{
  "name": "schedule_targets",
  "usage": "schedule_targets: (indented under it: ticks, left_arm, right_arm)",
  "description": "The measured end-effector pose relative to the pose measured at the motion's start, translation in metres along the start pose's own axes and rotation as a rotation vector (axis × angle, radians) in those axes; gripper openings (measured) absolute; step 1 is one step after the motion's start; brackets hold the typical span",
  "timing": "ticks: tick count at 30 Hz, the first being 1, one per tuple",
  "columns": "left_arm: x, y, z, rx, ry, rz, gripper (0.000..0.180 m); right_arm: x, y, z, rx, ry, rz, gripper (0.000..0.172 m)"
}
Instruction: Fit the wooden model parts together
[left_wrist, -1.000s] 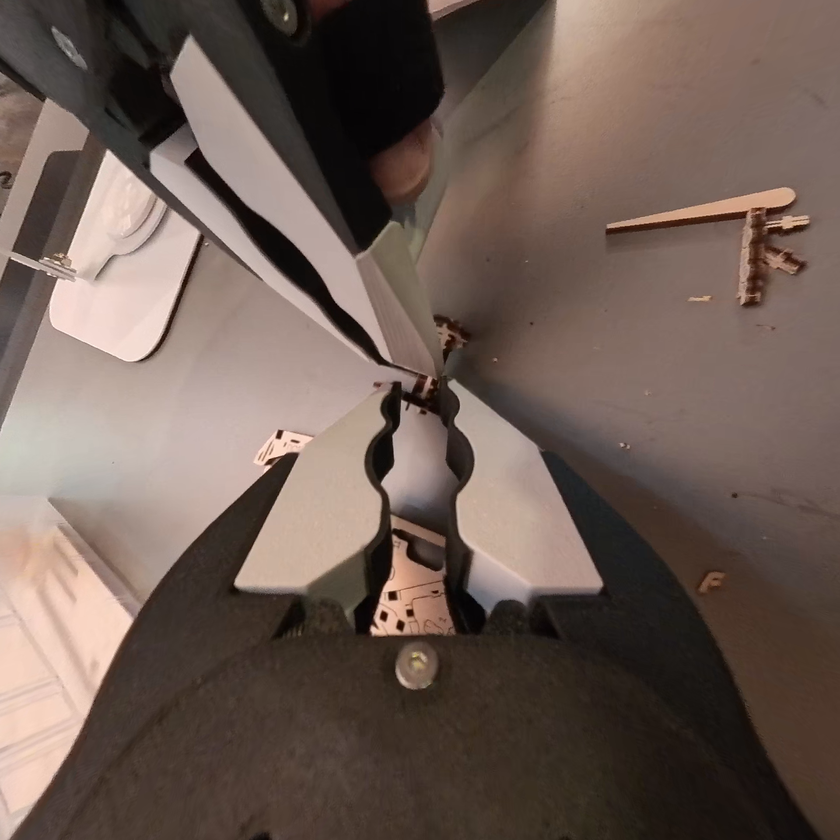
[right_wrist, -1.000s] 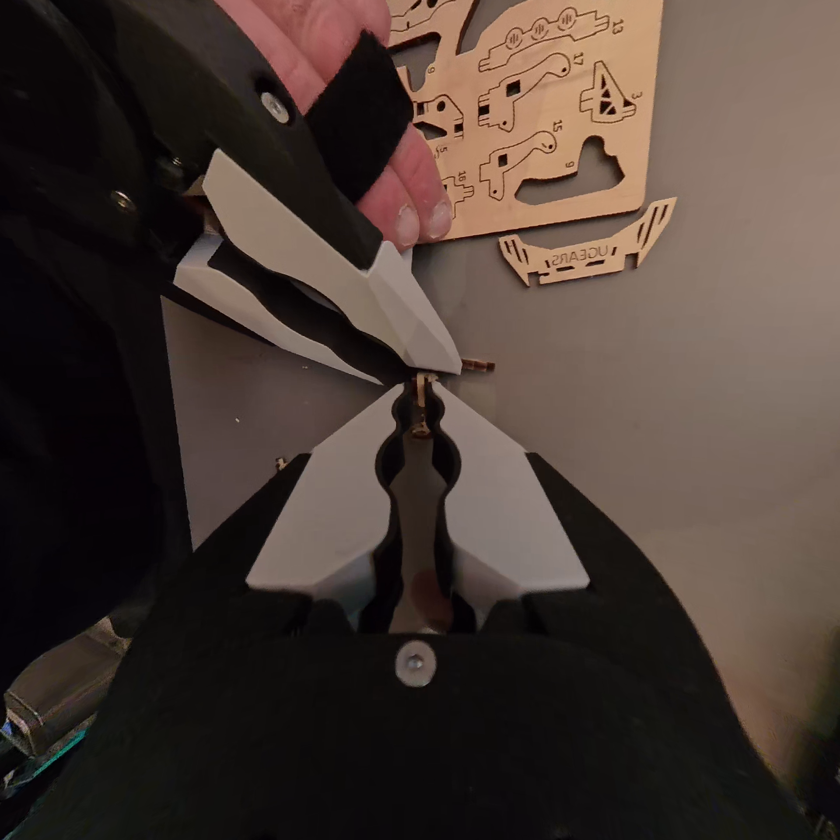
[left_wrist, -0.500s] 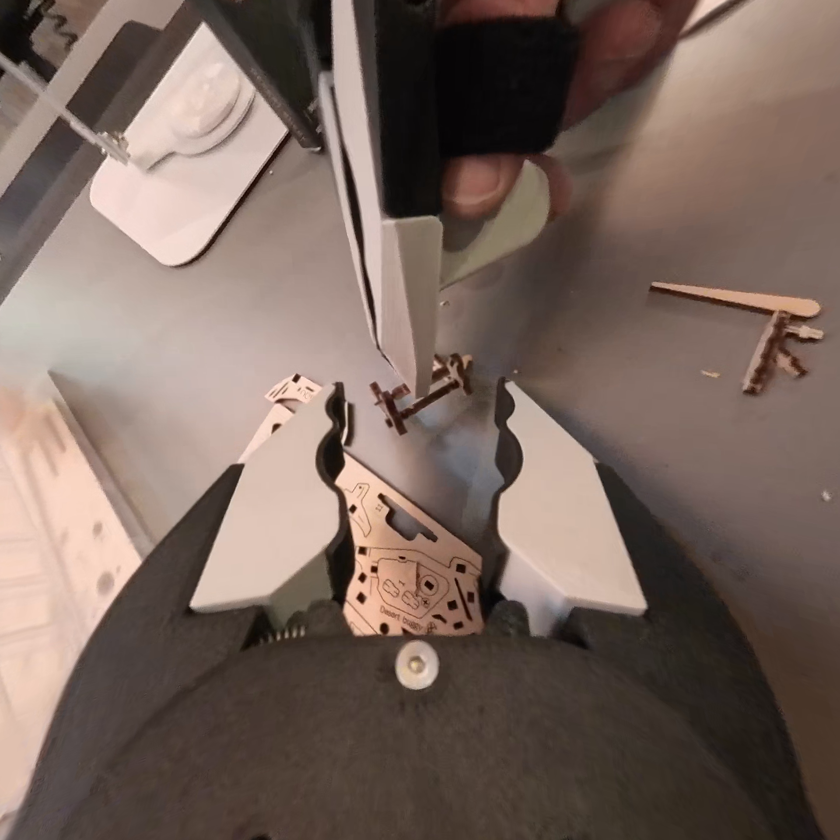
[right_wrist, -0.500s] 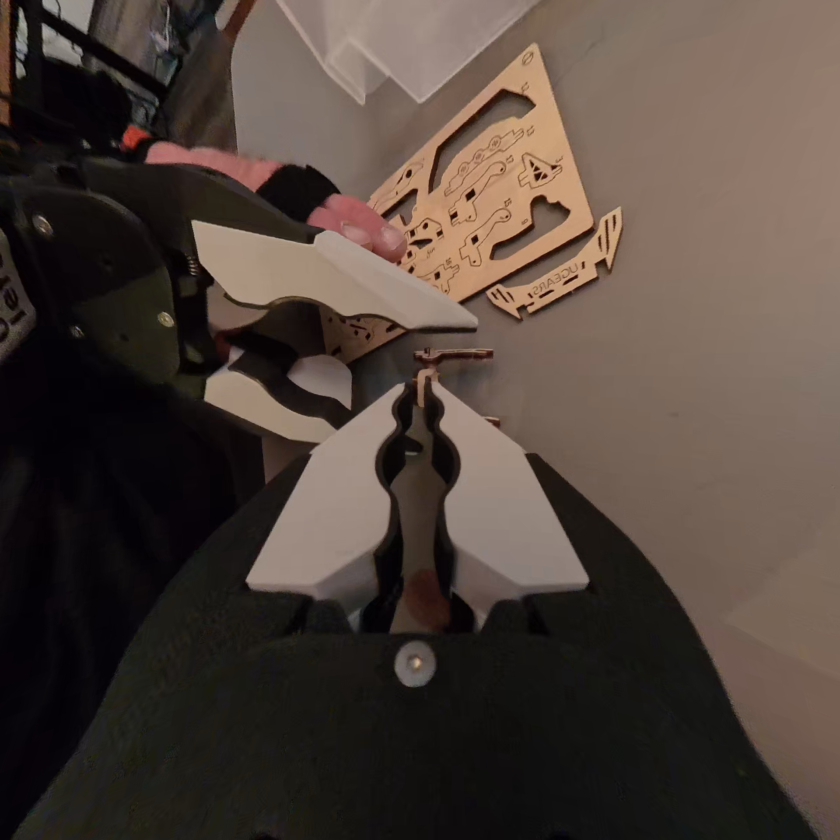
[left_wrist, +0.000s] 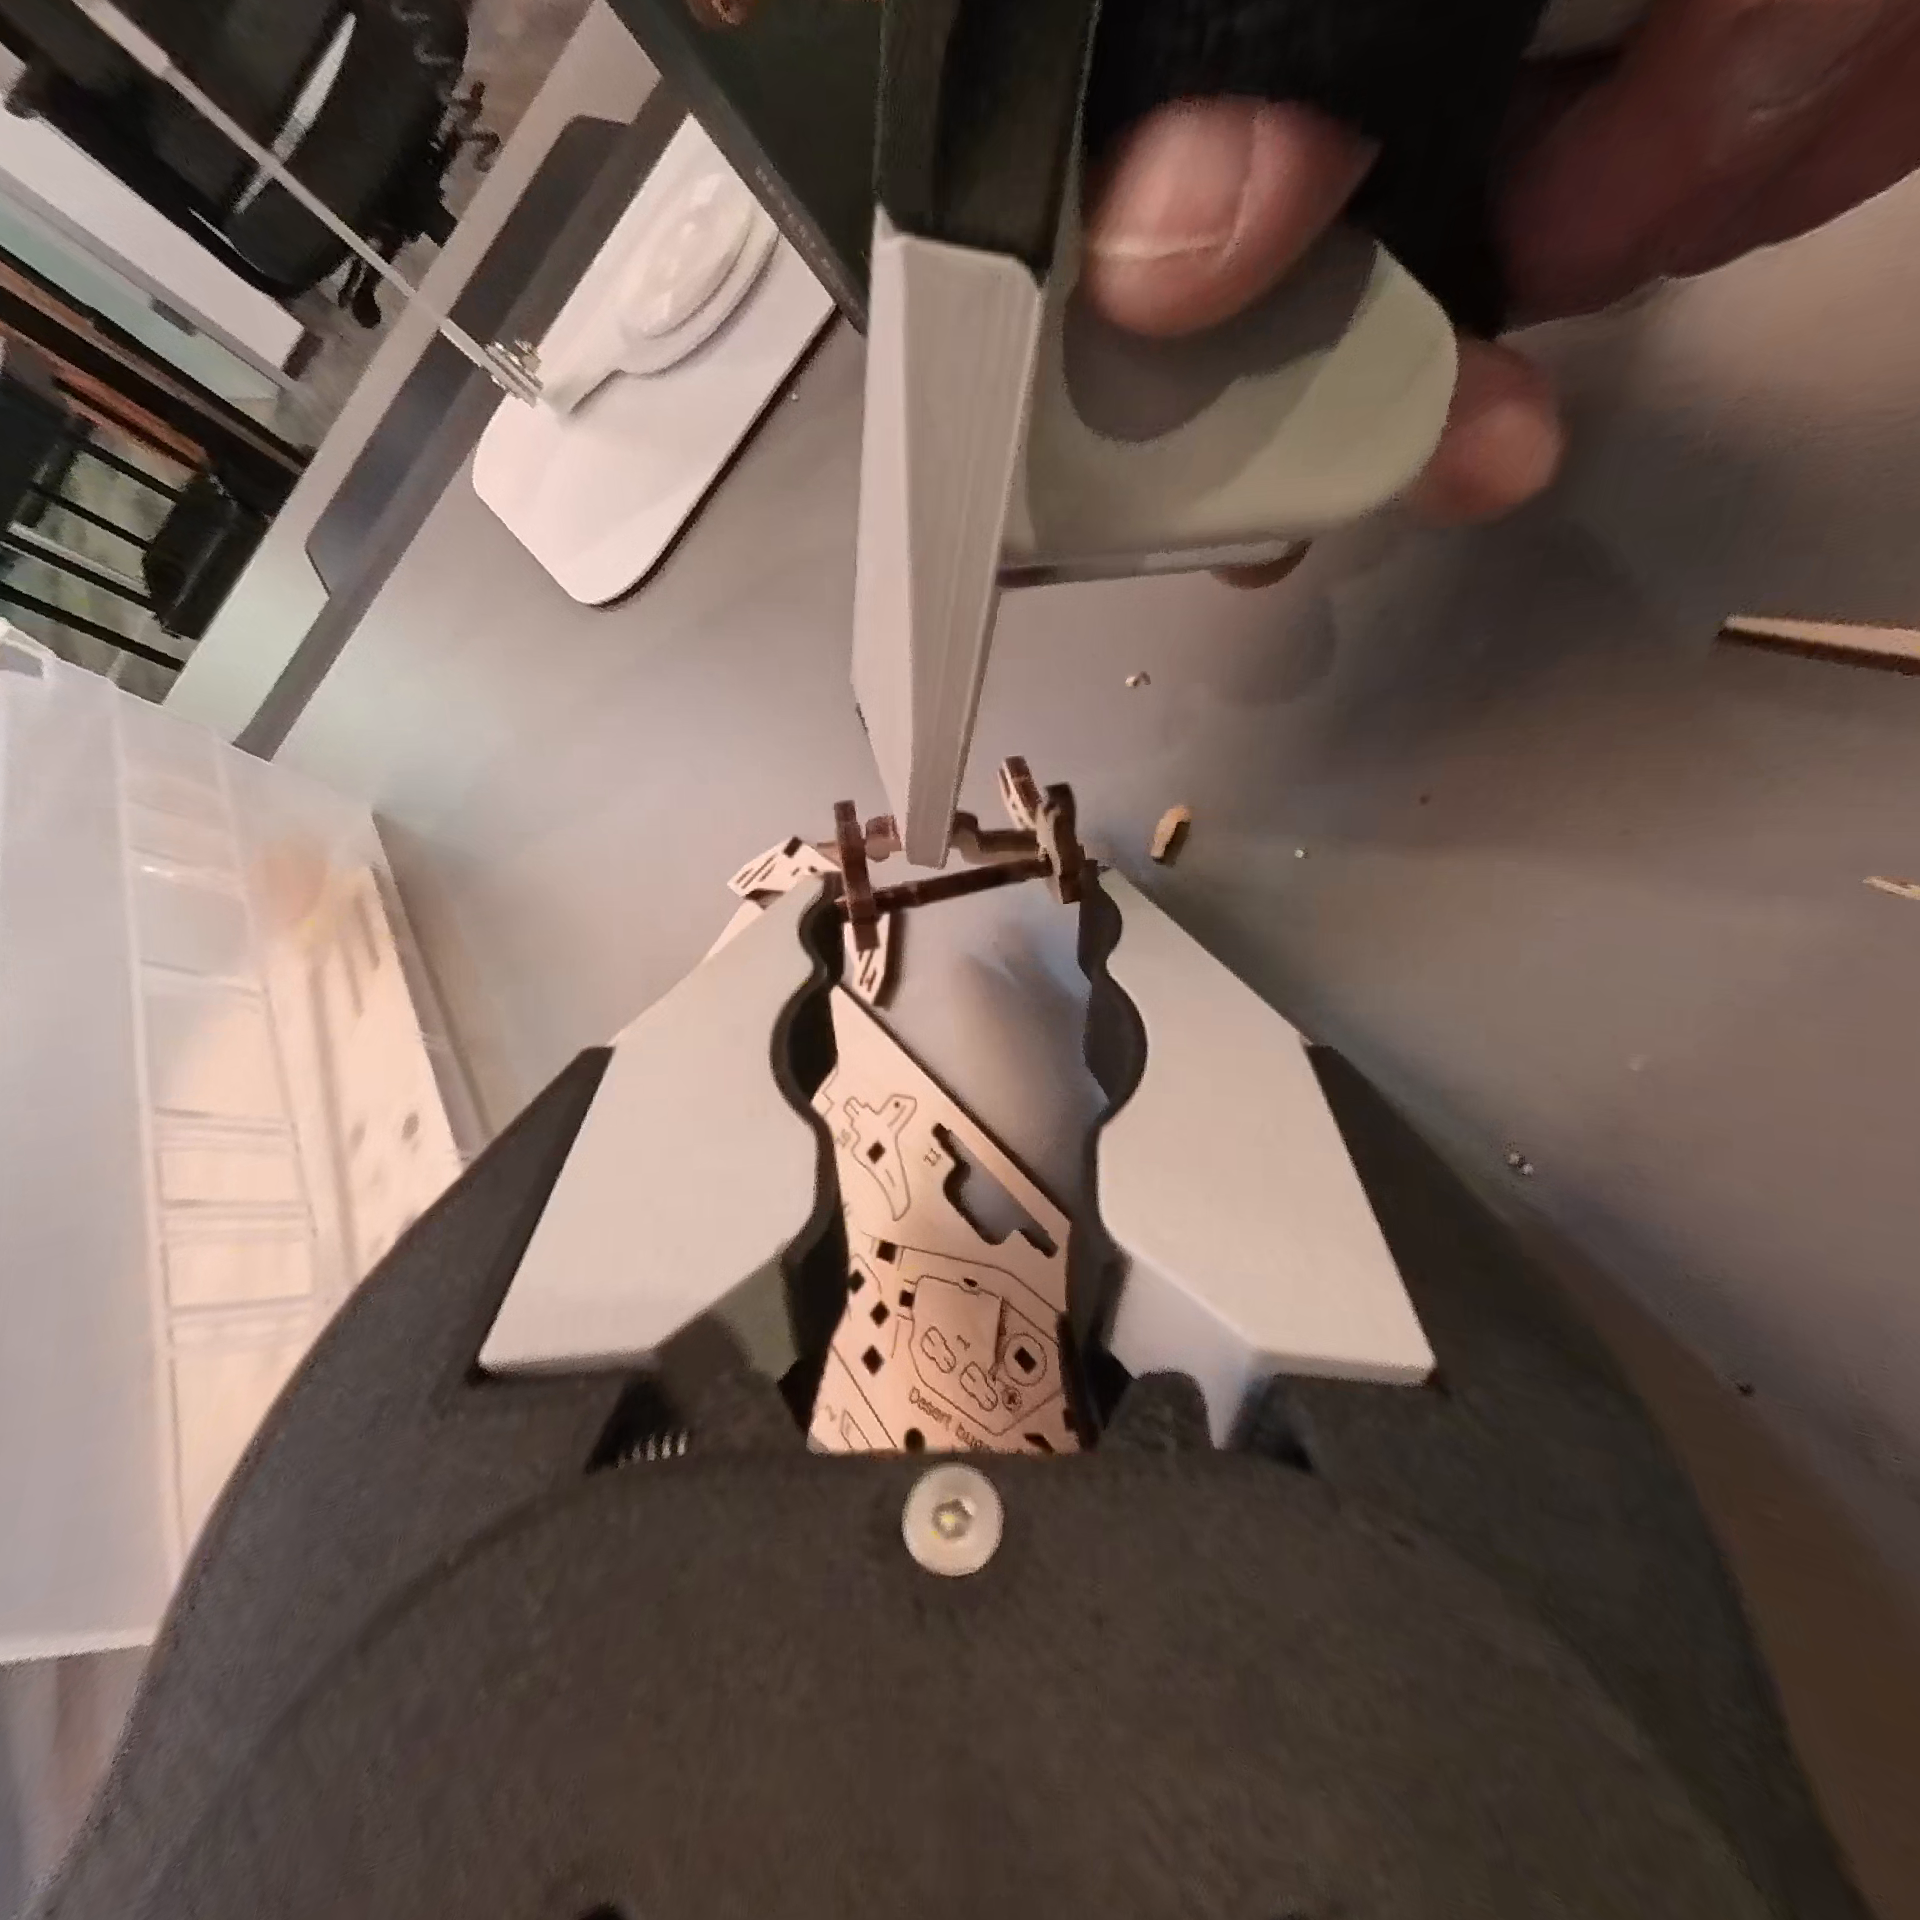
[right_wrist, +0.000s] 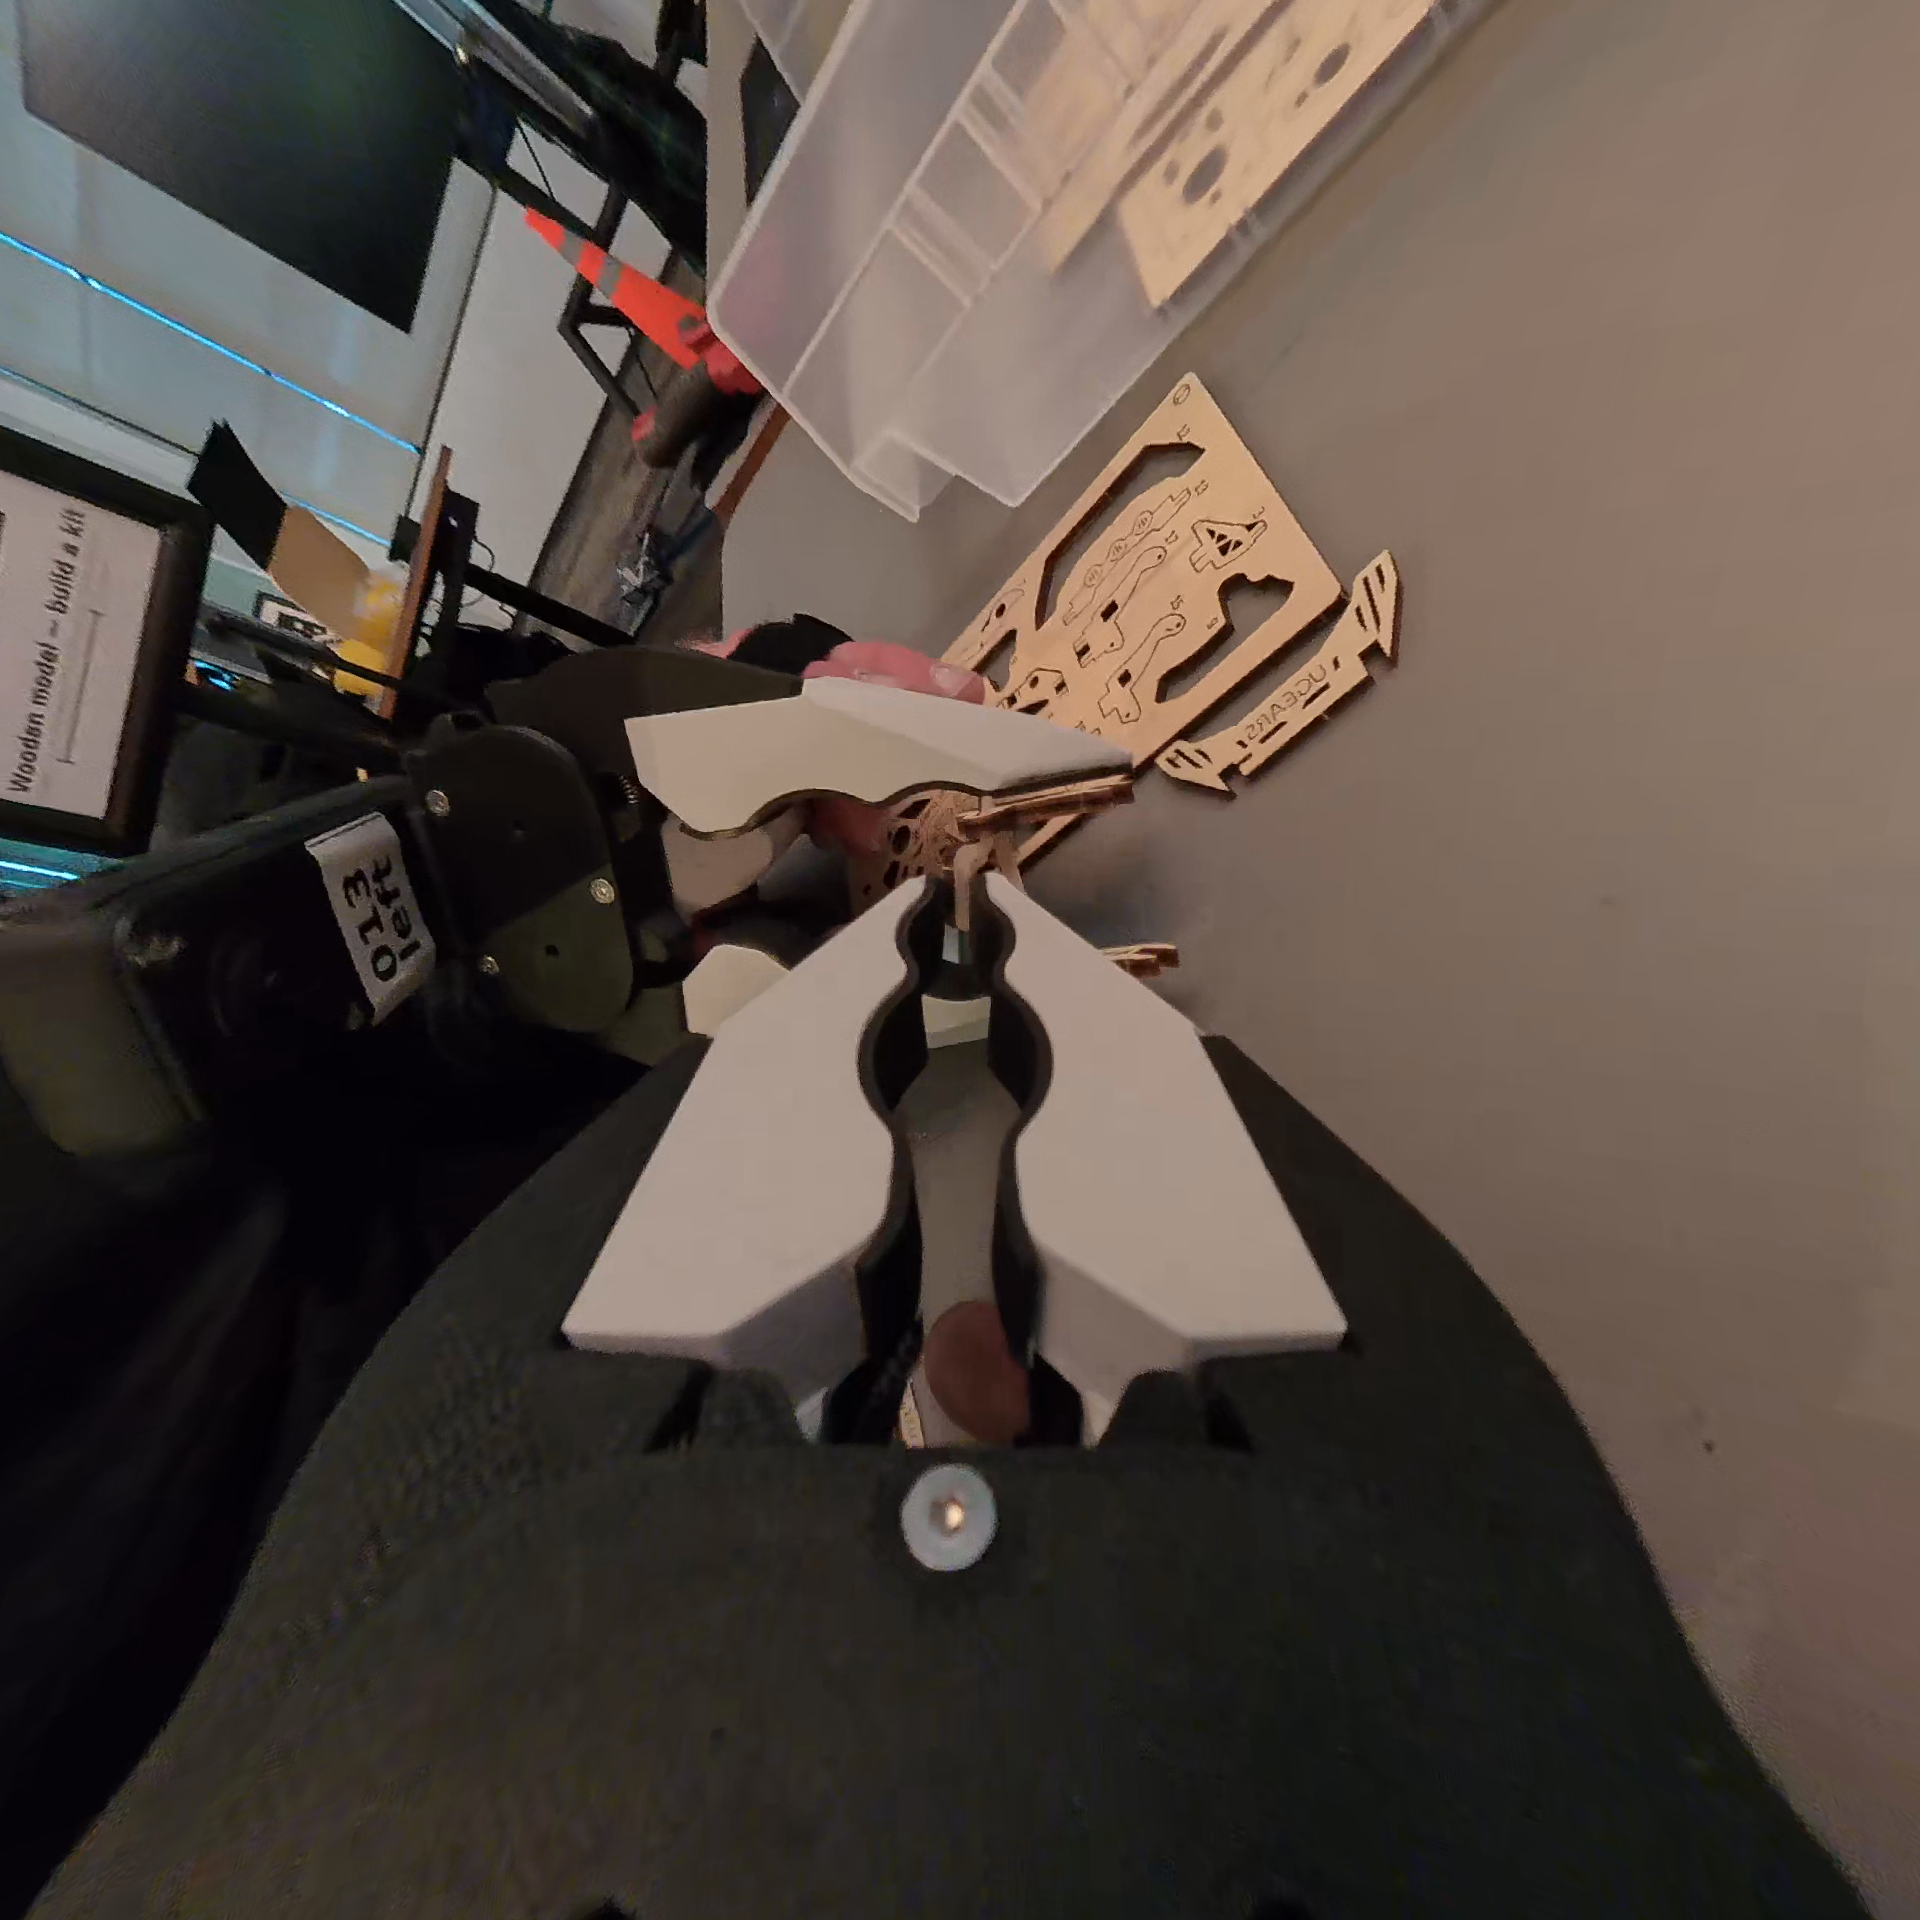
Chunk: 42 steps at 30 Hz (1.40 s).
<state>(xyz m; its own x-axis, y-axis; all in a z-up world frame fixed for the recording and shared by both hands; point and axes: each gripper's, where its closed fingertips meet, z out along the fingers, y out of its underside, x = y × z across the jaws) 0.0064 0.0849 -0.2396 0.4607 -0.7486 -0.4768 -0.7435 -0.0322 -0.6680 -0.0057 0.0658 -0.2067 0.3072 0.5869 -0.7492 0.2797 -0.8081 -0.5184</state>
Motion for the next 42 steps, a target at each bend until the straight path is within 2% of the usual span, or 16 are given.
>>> schedule_targets:
  ticks: [7, 21, 34, 38, 42]
  left_arm:
    - [-0.004, -0.005, -0.003, 0.040, -0.011, 0.017, 0.043]
    - [-0.001, -0.022, -0.023, 0.225, 0.139, 0.022, 0.043]
    - [0.001, -0.040, -0.047, 0.402, 0.276, -0.044, 0.043]
    - [0.004, -0.043, -0.050, 0.427, 0.302, -0.047, 0.043]
    - [0.005, -0.044, -0.051, 0.429, 0.306, -0.042, 0.043]
  right_arm:
    - [-0.005, -0.003, -0.004, 0.017, -0.032, -0.017, 0.002]
    - [-0.027, -0.006, -0.009, 0.036, -0.204, -0.042, 0.002]
    - [-0.052, -0.007, -0.016, 0.098, -0.400, -0.038, 0.002]
    - [-0.055, -0.005, -0.018, 0.104, -0.415, -0.035, 0.002]
    - [-0.054, -0.004, -0.019, 0.095, -0.342, -0.084, 0.008]
